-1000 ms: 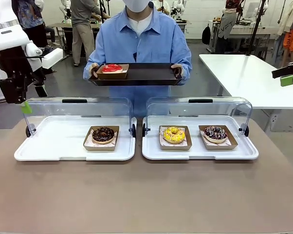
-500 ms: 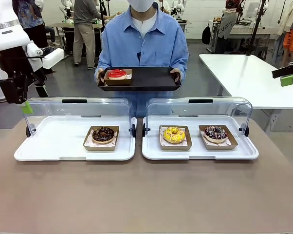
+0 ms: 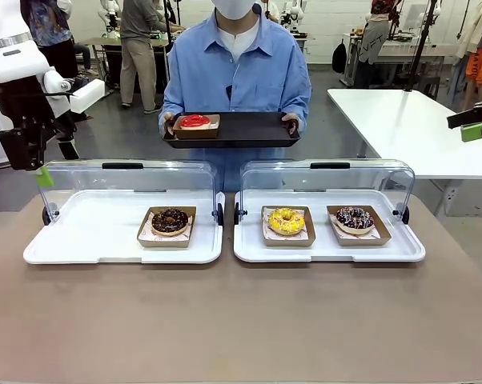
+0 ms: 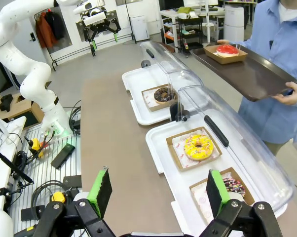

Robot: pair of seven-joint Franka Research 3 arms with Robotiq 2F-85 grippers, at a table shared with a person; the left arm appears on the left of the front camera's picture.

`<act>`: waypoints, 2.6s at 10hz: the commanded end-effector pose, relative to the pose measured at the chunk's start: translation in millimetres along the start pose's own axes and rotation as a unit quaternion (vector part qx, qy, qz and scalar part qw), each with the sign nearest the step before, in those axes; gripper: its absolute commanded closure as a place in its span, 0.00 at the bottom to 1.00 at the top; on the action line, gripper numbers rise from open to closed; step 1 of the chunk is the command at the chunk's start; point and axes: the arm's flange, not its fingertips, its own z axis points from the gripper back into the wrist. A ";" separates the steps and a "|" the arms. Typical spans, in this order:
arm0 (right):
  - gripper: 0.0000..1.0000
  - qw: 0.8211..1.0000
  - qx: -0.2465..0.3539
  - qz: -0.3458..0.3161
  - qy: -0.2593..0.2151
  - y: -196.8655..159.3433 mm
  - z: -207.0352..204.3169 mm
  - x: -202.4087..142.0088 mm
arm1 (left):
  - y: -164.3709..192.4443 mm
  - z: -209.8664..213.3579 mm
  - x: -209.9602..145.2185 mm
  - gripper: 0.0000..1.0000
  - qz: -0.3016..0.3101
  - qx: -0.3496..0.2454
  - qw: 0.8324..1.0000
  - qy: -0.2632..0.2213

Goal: Provide the desired donut to the person.
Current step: Pick up and lift the Paper togo box containing the Donut pointed at by the person.

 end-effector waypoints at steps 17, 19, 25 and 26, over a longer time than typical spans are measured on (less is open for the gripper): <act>0.00 1.000 0.004 0.002 -0.002 -0.6 -0.4 0.6 | 6.5 -87.1 -280.0 0.00 0.065 0.054 0.844 -0.529; 0.00 1.000 0.004 0.002 -0.002 -0.6 -0.4 0.6 | 10.7 -90.1 -281.6 0.00 0.050 0.034 0.847 -0.529; 0.00 1.000 0.004 0.002 -0.002 -0.6 -0.4 0.6 | 4.1 -91.8 -275.7 0.00 0.070 0.037 0.848 -0.524; 0.00 1.000 0.004 0.002 -0.002 -0.6 -0.4 0.6 | 4.1 -91.8 -275.7 0.00 0.070 0.037 0.848 -0.524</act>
